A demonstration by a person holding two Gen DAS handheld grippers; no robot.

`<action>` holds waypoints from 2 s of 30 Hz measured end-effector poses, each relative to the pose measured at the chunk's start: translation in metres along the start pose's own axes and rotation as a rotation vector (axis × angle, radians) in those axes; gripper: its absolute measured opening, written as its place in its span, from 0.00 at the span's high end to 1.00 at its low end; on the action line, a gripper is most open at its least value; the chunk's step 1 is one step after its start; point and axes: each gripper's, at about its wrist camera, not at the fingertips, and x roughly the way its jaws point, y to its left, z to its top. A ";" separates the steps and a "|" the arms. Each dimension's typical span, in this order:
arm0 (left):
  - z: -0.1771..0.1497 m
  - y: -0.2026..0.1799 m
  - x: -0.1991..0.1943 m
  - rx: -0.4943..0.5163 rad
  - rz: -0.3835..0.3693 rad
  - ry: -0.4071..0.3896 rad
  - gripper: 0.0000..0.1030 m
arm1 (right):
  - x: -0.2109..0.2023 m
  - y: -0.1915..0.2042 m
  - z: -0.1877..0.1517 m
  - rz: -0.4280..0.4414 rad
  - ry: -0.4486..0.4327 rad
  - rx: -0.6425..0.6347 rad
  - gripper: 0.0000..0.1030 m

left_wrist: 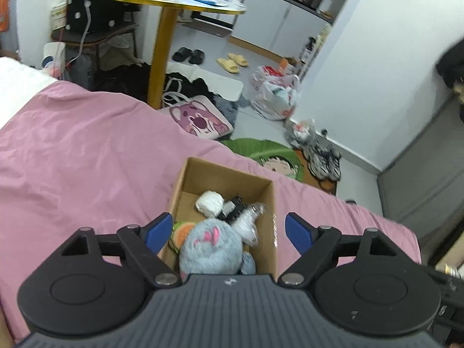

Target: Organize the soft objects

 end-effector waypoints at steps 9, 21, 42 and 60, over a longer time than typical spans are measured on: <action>-0.011 -0.021 -0.036 0.075 0.001 -0.006 0.14 | -0.049 -0.005 -0.010 -0.033 -0.031 0.021 0.28; -0.039 -0.048 -0.079 0.158 0.009 -0.021 0.05 | -0.120 -0.010 -0.029 -0.051 -0.082 0.028 0.00; -0.068 -0.066 -0.149 0.230 0.012 -0.092 0.01 | -0.171 -0.002 -0.057 -0.102 -0.126 0.099 0.00; -0.104 -0.072 -0.187 0.259 0.009 -0.122 0.01 | -0.200 0.008 -0.086 -0.147 -0.140 0.104 0.00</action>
